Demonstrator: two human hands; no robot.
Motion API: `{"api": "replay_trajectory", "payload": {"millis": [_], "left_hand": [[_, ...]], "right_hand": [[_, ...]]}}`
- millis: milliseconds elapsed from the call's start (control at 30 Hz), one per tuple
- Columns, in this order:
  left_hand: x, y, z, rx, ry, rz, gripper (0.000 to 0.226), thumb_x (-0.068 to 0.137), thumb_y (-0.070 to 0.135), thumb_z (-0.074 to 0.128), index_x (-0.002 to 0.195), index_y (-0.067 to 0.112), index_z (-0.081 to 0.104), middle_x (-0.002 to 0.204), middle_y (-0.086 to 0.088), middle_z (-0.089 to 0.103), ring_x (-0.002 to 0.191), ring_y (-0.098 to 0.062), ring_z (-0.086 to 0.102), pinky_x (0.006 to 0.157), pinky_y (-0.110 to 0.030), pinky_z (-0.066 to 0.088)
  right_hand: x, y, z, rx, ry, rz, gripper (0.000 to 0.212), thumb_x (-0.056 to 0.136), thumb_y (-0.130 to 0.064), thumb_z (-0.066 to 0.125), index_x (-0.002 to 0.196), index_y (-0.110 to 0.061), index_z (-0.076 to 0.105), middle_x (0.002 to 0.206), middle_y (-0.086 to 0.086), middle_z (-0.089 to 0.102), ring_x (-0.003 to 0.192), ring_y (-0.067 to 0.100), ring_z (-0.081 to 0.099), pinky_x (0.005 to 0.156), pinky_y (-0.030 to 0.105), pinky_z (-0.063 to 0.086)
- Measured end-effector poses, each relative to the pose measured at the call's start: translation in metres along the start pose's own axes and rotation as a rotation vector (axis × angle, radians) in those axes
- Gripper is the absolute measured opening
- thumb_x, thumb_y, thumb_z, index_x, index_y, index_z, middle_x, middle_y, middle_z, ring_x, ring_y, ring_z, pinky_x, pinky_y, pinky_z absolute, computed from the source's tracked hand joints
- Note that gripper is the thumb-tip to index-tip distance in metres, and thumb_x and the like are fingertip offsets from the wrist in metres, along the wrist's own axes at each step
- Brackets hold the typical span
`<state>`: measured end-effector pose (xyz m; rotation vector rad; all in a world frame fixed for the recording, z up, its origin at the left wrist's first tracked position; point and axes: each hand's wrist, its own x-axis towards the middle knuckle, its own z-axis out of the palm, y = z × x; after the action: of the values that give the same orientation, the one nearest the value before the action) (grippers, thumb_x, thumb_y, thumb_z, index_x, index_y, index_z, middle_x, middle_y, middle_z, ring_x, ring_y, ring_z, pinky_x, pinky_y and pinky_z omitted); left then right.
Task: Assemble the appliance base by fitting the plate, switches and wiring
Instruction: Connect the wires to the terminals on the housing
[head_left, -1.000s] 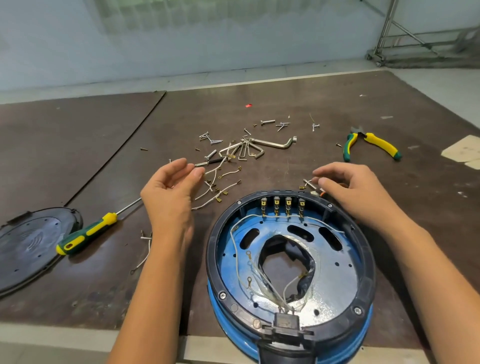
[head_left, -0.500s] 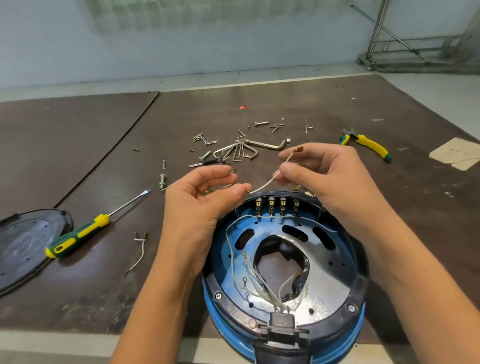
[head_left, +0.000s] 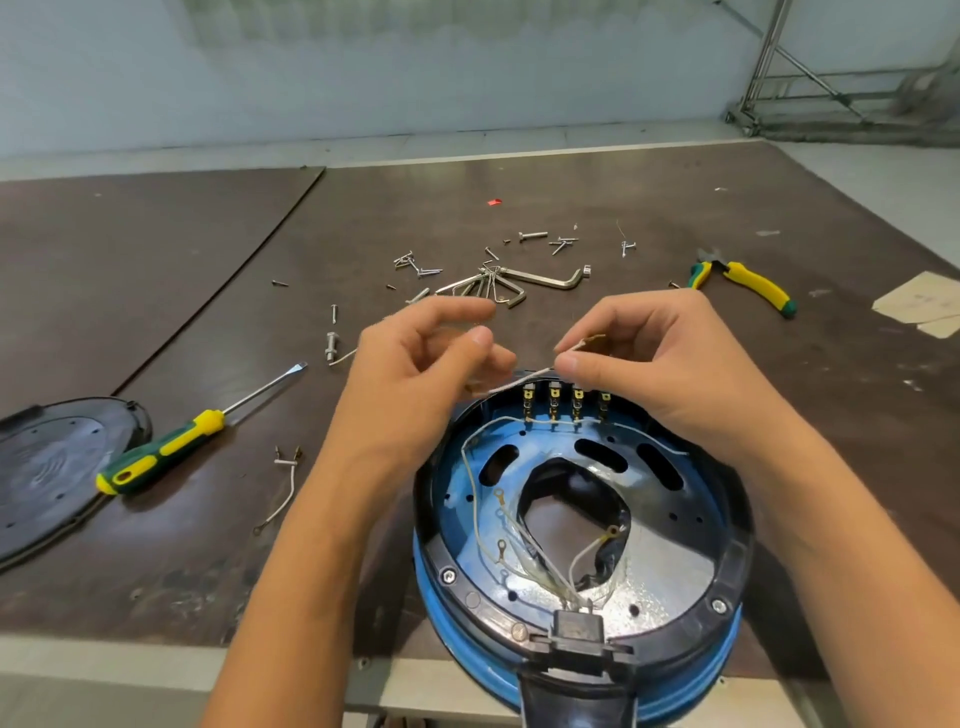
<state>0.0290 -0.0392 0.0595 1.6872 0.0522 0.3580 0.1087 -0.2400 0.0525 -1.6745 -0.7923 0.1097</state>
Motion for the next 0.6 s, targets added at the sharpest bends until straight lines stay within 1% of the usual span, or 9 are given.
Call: {"api": "replay_trajectory", "payload": {"millis": [67,133,200,233,300,333,367,500,600], "left_hand": [[0.002,0.0,0.003,0.378,-0.112,0.073,0.018,0.097,0.017,0.061,0.113,0.018,0.07,0.085,0.003,0.077,0.083,-0.006,0.073,0.08,-0.023,0.057],[0.001,0.001,0.01,0.614,-0.232,0.091,0.018,0.1,0.026,0.056,0.106,0.022,0.073,0.079,0.008,0.075,0.074,0.001,0.07,0.076,-0.025,0.057],[0.001,0.0,0.015,0.631,-0.271,0.063,0.024,0.103,0.027,0.052,0.1,0.019,0.075,0.073,0.008,0.073,0.064,-0.003,0.068,0.069,-0.029,0.057],[0.001,0.0,0.015,0.628,-0.262,0.056,0.025,0.103,0.025,0.052,0.099,0.019,0.076,0.072,0.008,0.073,0.062,-0.003,0.067,0.068,-0.027,0.056],[0.002,-0.001,0.014,0.597,-0.201,0.044,0.021,0.1,0.021,0.056,0.102,0.022,0.077,0.073,0.009,0.073,0.062,0.002,0.065,0.066,-0.019,0.054],[0.002,-0.003,0.014,0.556,-0.154,0.031,0.02,0.099,0.018,0.059,0.103,0.023,0.078,0.072,0.008,0.073,0.061,0.004,0.064,0.065,-0.015,0.052],[0.003,-0.004,0.014,0.519,-0.101,0.02,0.019,0.098,0.017,0.06,0.103,0.022,0.078,0.072,0.008,0.073,0.06,0.004,0.063,0.064,-0.014,0.052],[0.002,-0.006,0.017,0.458,0.025,0.038,0.016,0.095,0.011,0.063,0.1,0.019,0.076,0.075,0.008,0.074,0.068,-0.002,0.07,0.076,-0.027,0.059],[0.002,-0.006,0.017,0.436,0.034,0.05,0.015,0.092,0.009,0.066,0.097,0.018,0.077,0.075,0.007,0.075,0.07,-0.001,0.071,0.077,-0.028,0.06]], "right_hand": [[0.0,0.001,0.003,0.02,-0.027,-0.025,0.007,0.082,-0.005,0.079,0.088,-0.007,0.076,0.08,0.008,0.075,0.073,0.014,0.07,0.07,0.023,0.056],[0.0,0.002,0.005,-0.009,-0.017,-0.051,0.008,0.082,-0.004,0.079,0.088,-0.007,0.075,0.081,0.008,0.076,0.074,0.017,0.071,0.071,0.025,0.057],[0.001,0.004,0.006,-0.089,0.014,-0.059,0.008,0.082,-0.005,0.08,0.086,-0.01,0.075,0.079,0.006,0.075,0.074,0.02,0.071,0.07,0.03,0.057],[0.001,0.005,0.007,-0.145,0.024,-0.06,0.008,0.082,-0.006,0.08,0.085,-0.012,0.075,0.078,0.004,0.074,0.072,0.02,0.07,0.068,0.032,0.057],[0.001,0.006,0.008,-0.284,0.037,-0.078,0.008,0.083,-0.011,0.08,0.084,-0.018,0.076,0.075,-0.002,0.072,0.067,0.013,0.066,0.062,0.028,0.053],[0.0,0.006,0.008,-0.359,0.047,-0.093,0.008,0.083,-0.014,0.08,0.083,-0.021,0.076,0.076,-0.005,0.071,0.068,0.008,0.064,0.062,0.025,0.05],[0.0,0.005,0.009,-0.421,0.06,-0.107,0.007,0.082,-0.016,0.08,0.083,-0.023,0.077,0.078,-0.006,0.07,0.071,0.009,0.063,0.063,0.023,0.048],[0.0,0.004,0.009,-0.473,0.084,-0.116,0.007,0.084,-0.019,0.079,0.089,-0.024,0.078,0.081,-0.006,0.067,0.073,0.011,0.061,0.065,0.014,0.042],[0.0,0.005,0.007,-0.467,0.069,-0.109,0.01,0.085,-0.016,0.078,0.09,-0.024,0.079,0.077,-0.009,0.068,0.068,0.007,0.06,0.065,0.014,0.042]]}}
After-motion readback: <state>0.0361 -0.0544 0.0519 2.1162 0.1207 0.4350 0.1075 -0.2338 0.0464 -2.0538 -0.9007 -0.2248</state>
